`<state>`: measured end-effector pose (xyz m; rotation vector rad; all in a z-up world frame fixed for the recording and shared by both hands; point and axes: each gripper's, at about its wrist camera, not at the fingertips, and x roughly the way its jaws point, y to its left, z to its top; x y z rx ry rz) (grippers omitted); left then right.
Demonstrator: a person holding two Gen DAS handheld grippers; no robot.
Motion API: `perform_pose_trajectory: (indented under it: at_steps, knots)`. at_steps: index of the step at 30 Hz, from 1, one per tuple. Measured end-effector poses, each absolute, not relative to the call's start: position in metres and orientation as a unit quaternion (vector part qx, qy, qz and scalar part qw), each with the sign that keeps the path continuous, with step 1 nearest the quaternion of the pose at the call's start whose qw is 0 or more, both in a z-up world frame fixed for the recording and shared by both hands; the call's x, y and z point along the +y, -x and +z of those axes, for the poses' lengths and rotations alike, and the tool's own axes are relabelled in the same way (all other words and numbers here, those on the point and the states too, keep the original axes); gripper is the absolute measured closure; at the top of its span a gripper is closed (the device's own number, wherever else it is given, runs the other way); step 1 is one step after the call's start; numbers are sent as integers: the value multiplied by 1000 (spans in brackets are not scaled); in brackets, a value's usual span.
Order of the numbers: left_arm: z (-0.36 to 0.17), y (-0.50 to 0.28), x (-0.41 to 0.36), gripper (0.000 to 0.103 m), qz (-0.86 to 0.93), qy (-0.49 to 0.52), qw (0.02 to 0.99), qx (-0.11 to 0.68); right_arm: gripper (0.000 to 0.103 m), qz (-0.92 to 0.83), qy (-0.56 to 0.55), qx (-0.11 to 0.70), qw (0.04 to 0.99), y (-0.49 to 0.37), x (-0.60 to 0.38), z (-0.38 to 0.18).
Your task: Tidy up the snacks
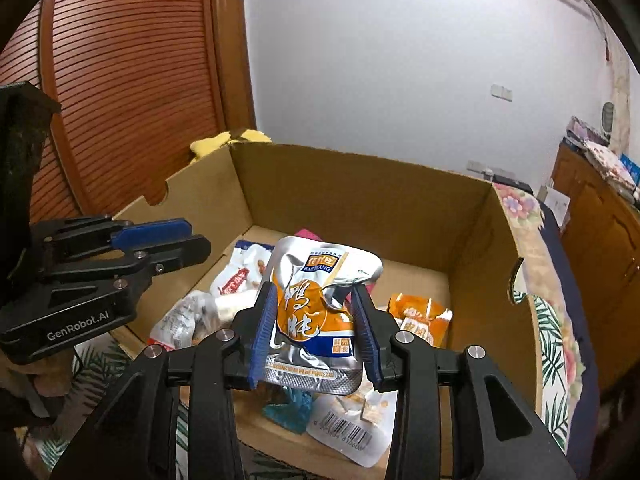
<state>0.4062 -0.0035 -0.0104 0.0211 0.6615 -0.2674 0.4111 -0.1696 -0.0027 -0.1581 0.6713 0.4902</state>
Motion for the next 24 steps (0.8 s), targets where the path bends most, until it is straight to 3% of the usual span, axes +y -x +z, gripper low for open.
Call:
perform_pose_trajectory:
  at_steps: [11,24]
  knots:
    - [8,-366,1,74,-121,-19,941,316,61,225,75,332,913,-394,-172,5]
    - [62,-267,5,69,-118,-39,953,276,60,214,63,294,929,-294,-181,50]
